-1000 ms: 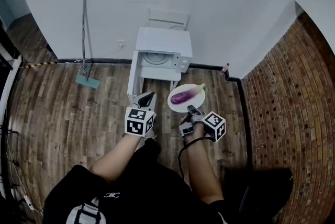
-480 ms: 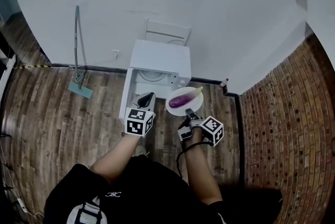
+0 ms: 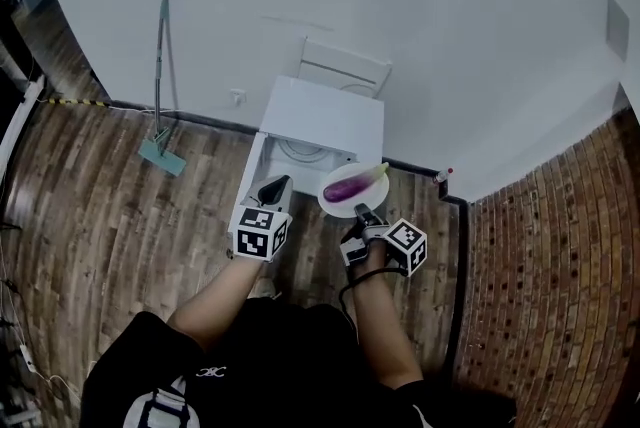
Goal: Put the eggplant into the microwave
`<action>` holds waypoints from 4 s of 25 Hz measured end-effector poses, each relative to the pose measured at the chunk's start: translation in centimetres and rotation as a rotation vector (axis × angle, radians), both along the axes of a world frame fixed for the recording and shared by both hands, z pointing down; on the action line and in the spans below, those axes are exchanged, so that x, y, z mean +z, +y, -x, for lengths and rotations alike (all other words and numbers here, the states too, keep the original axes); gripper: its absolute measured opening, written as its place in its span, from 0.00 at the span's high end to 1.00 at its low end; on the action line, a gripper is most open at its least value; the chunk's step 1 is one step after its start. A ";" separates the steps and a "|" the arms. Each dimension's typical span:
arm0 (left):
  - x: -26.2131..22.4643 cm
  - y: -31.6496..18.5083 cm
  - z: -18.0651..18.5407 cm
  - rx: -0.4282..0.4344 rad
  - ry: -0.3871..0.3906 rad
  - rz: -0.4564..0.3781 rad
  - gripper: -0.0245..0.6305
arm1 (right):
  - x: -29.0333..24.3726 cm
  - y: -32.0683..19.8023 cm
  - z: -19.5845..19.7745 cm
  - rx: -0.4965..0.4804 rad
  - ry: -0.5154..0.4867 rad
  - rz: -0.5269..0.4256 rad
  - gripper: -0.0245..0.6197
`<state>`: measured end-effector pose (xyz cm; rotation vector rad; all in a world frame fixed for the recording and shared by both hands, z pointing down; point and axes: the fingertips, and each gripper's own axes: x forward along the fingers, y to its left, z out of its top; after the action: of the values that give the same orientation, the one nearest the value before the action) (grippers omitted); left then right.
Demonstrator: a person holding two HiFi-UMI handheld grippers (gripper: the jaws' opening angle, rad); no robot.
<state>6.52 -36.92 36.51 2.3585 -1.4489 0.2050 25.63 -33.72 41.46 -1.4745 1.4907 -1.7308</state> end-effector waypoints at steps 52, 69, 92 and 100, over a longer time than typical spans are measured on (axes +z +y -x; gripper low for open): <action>37.7 -1.4 1.6 -0.295 0.052 -0.110 0.96 | 38.8 -30.5 10.7 -0.117 -0.069 -0.069 0.92; 38.8 0.3 2.1 -0.271 0.055 -0.102 0.96 | 39.0 -34.0 9.5 -0.057 0.224 -0.103 0.88; 38.9 -0.9 -1.3 -0.213 -0.019 -0.118 0.96 | 33.4 -27.7 7.3 -0.212 1.048 -0.600 0.94; 33.9 -5.0 -2.0 -0.224 -0.023 -0.121 0.96 | 25.9 -17.5 7.2 -0.336 1.059 -0.858 0.94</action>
<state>8.54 -41.89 70.37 2.2676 -1.7670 0.0881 18.46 -51.24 67.40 -1.6912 2.6158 -0.1181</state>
